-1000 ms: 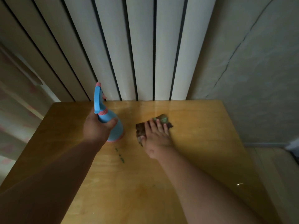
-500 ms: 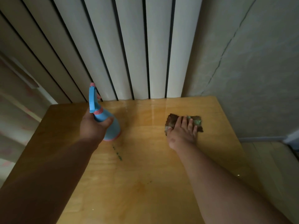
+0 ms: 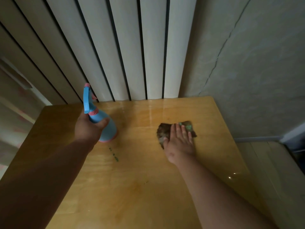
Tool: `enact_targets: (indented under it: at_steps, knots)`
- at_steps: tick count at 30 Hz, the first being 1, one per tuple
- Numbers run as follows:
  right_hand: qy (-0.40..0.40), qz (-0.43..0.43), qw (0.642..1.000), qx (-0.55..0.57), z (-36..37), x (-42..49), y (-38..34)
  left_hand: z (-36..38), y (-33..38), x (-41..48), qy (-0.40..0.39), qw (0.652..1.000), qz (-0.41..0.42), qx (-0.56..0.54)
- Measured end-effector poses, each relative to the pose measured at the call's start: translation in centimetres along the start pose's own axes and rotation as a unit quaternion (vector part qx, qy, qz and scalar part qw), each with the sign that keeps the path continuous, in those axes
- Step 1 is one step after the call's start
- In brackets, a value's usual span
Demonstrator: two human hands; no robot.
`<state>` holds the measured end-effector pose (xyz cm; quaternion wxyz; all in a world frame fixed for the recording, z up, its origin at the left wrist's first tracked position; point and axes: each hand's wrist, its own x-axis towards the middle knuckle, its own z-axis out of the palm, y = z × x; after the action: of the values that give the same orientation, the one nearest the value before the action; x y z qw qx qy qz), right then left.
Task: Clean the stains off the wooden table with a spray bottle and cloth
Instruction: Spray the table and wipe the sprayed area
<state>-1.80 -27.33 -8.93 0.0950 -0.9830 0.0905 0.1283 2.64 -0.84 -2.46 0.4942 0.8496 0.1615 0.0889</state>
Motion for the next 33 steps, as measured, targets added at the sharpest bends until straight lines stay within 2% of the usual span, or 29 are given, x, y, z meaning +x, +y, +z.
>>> enact_targets:
  at_steps: [3, 6, 8, 11, 14, 16, 19, 21, 28, 33]
  knots:
    - [0.015, 0.064, 0.998, 0.017, 0.2, -0.5, 1.7, 0.0, -0.1, 0.0, -0.005, 1.000, 0.000, -0.005]
    - [0.029, 0.077, 0.996, 0.018, 1.2, -2.3, 0.3, -0.2, -0.2, -0.2, -0.017, 1.000, 0.004, -0.012]
    - [0.034, 0.034, 0.999, 0.013, 1.9, -4.3, -1.4, -0.2, -0.2, -0.2, -0.018, 1.000, 0.003, -0.012]
    - [0.017, -0.080, 0.997, 0.001, 2.8, -7.6, -3.4, -0.3, -0.3, -0.2, -0.016, 1.000, -0.002, -0.014]
    - [0.000, -0.150, 0.988, -0.032, 2.8, -8.3, -2.2, -0.2, -0.1, -0.4, -0.017, 1.000, -0.007, -0.016]
    - [0.003, -0.111, 0.993, -0.028, 2.2, -7.3, -0.4, -0.3, 0.1, -0.3, -0.022, 1.000, -0.008, -0.011]
    - [0.000, 0.012, 1.000, -0.006, 1.8, -6.1, 0.5, -0.6, 0.1, -0.3, -0.026, 1.000, -0.002, 0.000]
    - [0.005, 0.026, 1.000, 0.004, 2.2, -6.4, -0.5, -1.0, 0.1, -0.3, -0.033, 0.999, 0.000, 0.007]
    - [0.019, -0.073, 0.997, 0.007, 4.3, -10.9, -5.1, -1.8, 0.9, 0.0, -0.065, 0.997, -0.019, 0.048]
    - [0.017, -0.188, 0.982, 0.016, 5.8, -14.2, -8.2, -2.2, 1.8, -0.3, -0.069, 0.995, -0.044, 0.052]
